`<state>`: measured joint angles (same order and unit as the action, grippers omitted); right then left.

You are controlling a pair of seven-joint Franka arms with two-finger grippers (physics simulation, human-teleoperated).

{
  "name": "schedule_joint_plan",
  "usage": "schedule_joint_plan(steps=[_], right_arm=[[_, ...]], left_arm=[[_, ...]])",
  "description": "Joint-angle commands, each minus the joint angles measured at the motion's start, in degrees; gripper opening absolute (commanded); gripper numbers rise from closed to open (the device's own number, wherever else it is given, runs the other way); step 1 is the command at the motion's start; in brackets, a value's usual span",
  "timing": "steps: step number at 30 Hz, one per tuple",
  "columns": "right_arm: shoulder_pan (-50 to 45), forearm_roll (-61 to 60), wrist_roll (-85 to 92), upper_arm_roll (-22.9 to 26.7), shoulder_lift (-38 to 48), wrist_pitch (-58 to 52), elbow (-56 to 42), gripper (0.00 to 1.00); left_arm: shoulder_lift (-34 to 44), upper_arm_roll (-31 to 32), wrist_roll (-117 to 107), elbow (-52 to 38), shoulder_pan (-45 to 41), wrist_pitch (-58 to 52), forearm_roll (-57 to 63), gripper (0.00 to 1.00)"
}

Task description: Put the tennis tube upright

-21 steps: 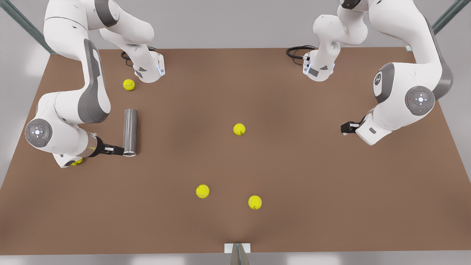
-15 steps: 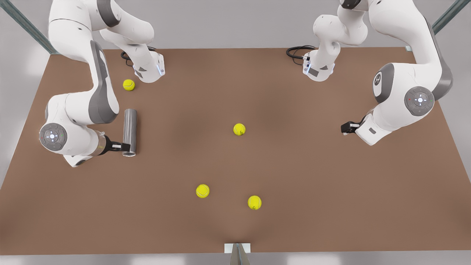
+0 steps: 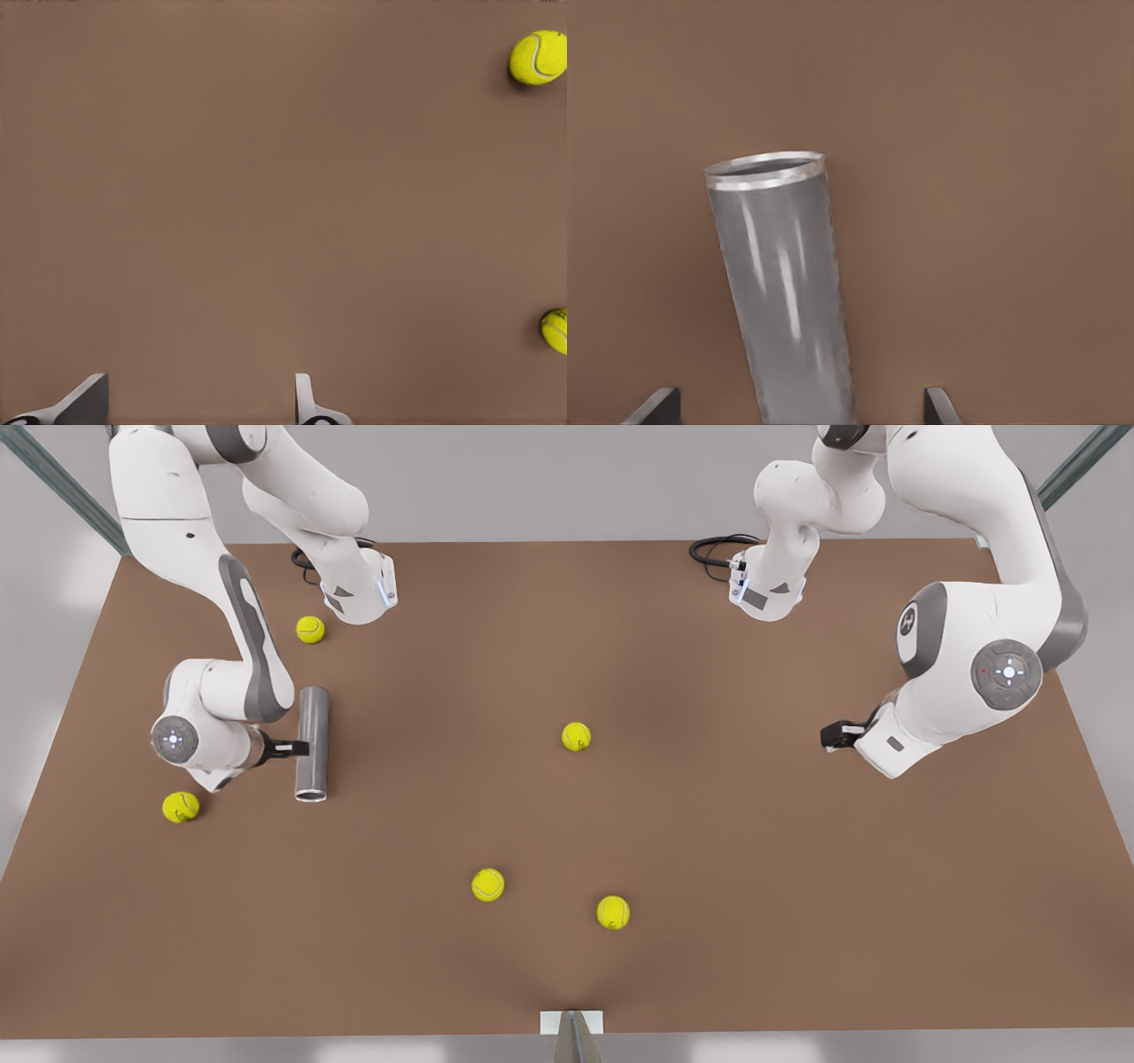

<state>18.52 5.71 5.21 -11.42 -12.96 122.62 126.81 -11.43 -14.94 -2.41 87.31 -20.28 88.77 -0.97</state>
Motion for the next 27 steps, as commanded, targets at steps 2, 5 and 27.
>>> schedule_joint_plan(steps=[2, 5, 27], right_arm=[[0.4, -0.1, 2.6, 0.0, 0.0, 3.9, 2.5, 1.00], [-0.9, -0.1, 2.0, -0.6, -0.1, 4.7, 3.1, 1.00], [0.8, 2.6, 3.1, -1.3, 0.2, 18.1, 13.5, 1.00]], left_arm=[[-0.3, -0.1, 0.0, 0.0, 0.0, 0.1, 0.0, 1.00], [-0.4, 0.0, 0.0, 0.0, 0.0, 0.2, 0.0, 1.00], [-1.1, -0.1, 0.0, 0.0, 0.1, 0.2, -0.1, 1.00]])
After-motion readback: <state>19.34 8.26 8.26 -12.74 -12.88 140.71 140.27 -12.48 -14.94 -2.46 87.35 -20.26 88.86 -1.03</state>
